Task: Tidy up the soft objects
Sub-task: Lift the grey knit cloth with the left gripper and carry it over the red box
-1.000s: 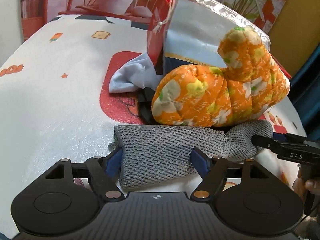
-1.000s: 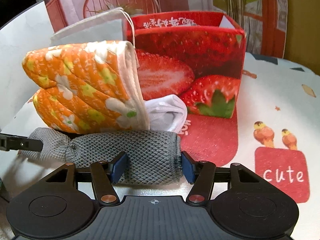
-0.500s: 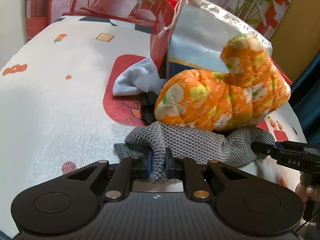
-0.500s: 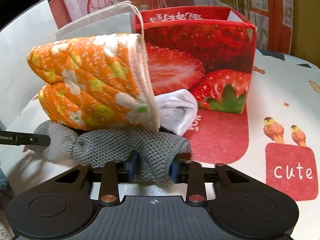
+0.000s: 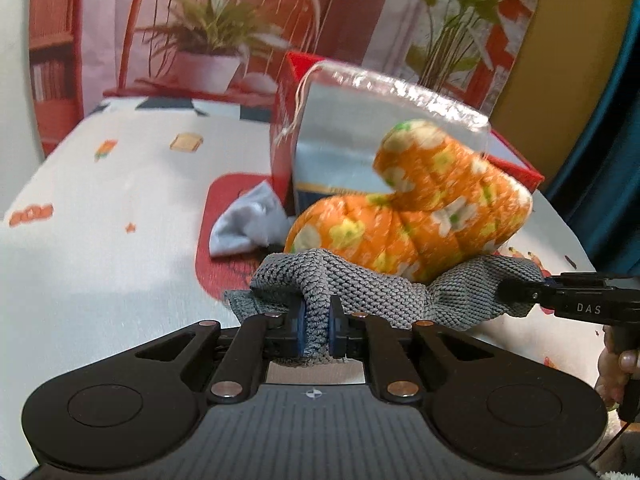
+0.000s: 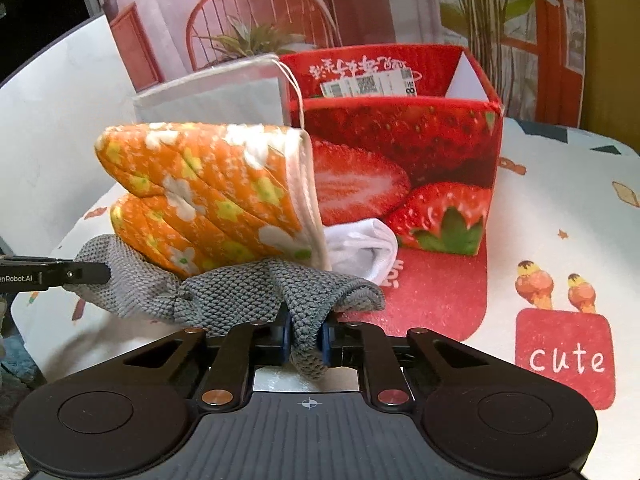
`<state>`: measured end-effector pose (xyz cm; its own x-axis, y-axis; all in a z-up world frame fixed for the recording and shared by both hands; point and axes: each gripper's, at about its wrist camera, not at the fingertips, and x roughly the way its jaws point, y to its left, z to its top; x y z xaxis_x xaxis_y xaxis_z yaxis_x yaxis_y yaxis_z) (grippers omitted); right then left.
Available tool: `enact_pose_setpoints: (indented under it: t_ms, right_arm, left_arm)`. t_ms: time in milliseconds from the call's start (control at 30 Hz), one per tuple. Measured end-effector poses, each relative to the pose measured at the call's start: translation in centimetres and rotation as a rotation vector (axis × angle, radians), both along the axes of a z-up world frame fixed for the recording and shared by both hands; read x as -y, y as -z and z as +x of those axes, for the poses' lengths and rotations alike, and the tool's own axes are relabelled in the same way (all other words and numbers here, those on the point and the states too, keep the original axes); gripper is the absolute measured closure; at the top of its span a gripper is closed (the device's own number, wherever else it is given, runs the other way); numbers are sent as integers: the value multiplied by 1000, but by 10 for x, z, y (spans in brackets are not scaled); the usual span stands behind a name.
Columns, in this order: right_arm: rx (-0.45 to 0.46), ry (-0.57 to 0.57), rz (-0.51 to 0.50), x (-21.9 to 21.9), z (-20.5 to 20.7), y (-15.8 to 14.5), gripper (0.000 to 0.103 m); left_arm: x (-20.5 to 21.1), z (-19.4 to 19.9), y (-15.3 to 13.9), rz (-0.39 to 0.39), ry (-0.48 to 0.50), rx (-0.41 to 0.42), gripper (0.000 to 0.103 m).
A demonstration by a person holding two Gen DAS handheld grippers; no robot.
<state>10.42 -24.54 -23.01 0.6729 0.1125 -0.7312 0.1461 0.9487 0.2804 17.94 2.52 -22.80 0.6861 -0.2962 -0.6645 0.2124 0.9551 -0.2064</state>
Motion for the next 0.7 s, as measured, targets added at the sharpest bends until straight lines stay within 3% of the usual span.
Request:
enact_pose_setpoints:
  t_ms: [700]
  right_arm:
    - [172, 22, -56, 13, -5, -70, 90]
  left_arm:
    - [7, -10, -72, -70, 41, 181, 92]
